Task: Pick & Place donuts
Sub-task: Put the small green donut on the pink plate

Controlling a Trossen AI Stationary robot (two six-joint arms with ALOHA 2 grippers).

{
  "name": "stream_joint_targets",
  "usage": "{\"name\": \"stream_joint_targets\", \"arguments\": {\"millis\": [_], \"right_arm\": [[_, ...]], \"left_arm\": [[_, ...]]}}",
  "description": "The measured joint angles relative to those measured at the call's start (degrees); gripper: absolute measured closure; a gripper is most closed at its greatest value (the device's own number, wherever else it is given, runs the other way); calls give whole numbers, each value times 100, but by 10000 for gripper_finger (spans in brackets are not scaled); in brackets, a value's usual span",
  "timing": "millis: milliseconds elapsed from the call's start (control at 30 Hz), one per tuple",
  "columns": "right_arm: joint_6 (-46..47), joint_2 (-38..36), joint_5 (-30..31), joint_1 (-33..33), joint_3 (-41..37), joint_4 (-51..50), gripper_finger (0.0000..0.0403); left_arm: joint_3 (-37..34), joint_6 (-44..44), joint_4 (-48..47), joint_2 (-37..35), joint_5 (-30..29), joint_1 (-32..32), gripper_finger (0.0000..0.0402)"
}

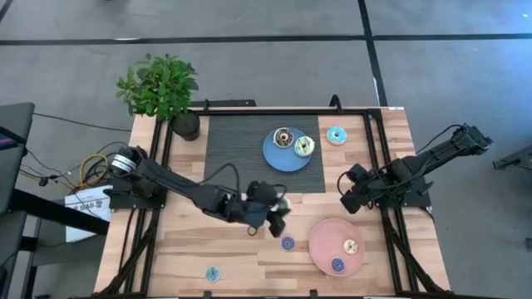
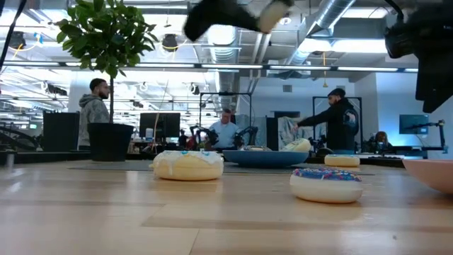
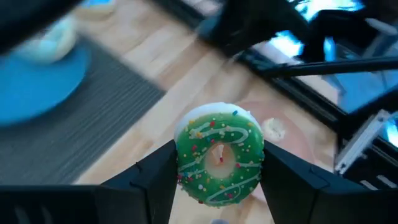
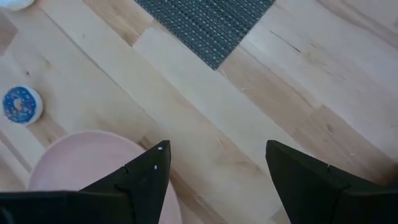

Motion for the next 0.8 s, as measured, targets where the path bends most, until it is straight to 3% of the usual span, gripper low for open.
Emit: {"name": "stream_joint_targets", "arguments": {"millis": [100, 233, 600, 700, 800], "right_arm": [[-3, 0, 0, 0, 4, -119, 147], [2, -9, 0, 0, 4, -269, 147], [52, -14, -8, 6, 5, -286, 147], [54, -19, -9, 11, 5, -268, 147], [56, -18, -11, 11, 4, -212, 147]], "left_arm": [[160, 591, 695, 504, 218, 90, 205], [1011, 920, 455, 1564, 922, 223, 205], [4687, 1934, -1692, 4181, 2243, 269, 205], [5309, 2090, -1958, 4542, 2406, 269, 205], [5506, 2134, -1900, 4759, 2545, 269, 205]]}}
